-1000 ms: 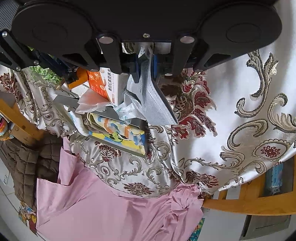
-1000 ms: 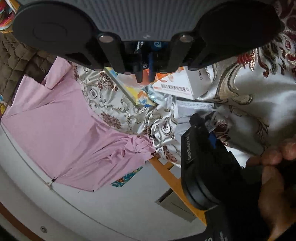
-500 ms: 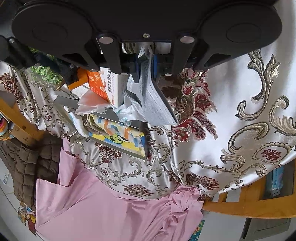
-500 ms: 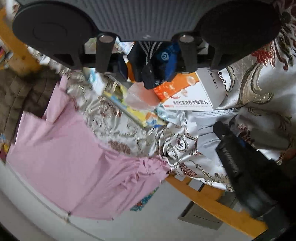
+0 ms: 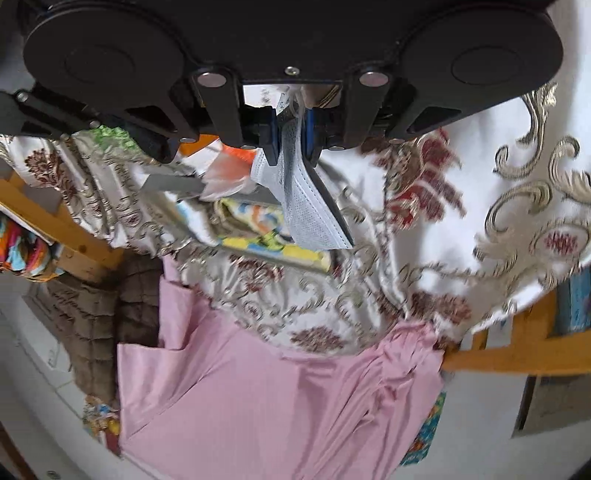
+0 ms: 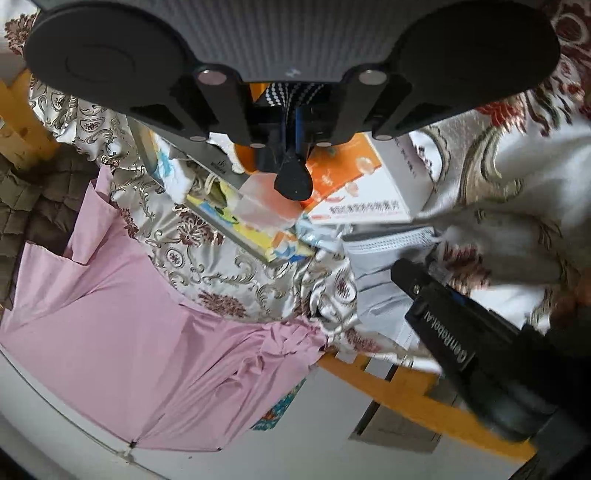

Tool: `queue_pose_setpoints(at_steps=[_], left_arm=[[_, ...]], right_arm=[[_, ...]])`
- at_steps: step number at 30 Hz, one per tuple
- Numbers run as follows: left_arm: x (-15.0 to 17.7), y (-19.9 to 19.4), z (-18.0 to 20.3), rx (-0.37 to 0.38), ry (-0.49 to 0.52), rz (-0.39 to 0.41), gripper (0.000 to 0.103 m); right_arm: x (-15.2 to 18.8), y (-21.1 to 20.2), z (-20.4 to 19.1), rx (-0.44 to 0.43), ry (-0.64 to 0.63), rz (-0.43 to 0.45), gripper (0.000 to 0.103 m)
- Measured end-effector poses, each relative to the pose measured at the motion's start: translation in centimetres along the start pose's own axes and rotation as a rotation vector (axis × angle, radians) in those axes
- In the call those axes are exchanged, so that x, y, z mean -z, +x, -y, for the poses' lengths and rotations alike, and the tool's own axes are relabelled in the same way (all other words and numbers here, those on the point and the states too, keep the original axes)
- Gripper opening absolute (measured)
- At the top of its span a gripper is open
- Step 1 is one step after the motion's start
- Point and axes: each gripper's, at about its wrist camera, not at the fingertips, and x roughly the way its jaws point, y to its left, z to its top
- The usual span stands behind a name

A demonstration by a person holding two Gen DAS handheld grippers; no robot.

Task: Organize soft objects
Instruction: 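Lift the held sock and mask and carry both toward the frog-painting tray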

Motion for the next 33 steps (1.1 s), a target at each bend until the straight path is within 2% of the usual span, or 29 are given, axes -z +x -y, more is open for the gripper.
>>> queue_pose_setpoints(at_steps=[4, 10, 13, 17, 21, 25, 33], left_arm=[[-0.7, -2.4, 1.5, 0.024, 0.007, 0.048, 0.015], [-1.9, -5.5, 4.0, 0.056, 0.027, 0.100, 0.015], [-3.1, -5.4, 5.1, 0.065, 0.023, 0.103, 0.015], [-5.7, -3.1, 6.0, 0.082, 0.033, 0.098, 0.015], [-9.0, 2.1, 6.6, 0.082, 0.057, 0.085, 0.015], [-11.6, 8.8, 5.6, 0.066, 0.045, 0.052, 0.015], [-13.3, 20.2, 1.6, 0.043, -0.019, -0.046, 0.015]], right_arm=[[-0.8, -2.5, 2.0, 0.015, 0.039, 0.048, 0.004], [-1.8, -6.4, 4.3, 0.064, 0.028, 0.112, 0.004], [-3.0, -7.6, 6.2, 0.057, 0.070, 0.129, 0.004], [-4.7, -7.3, 9.3, -0.008, 0.082, 0.137, 0.004], [-7.1, -4.7, 13.1, -0.072, 0.120, 0.128, 0.004], [-9.5, 0.3, 16.2, -0.104, 0.179, 0.117, 0.004], [-10.5, 14.5, 19.6, -0.172, 0.337, 0.005, 0.004]])
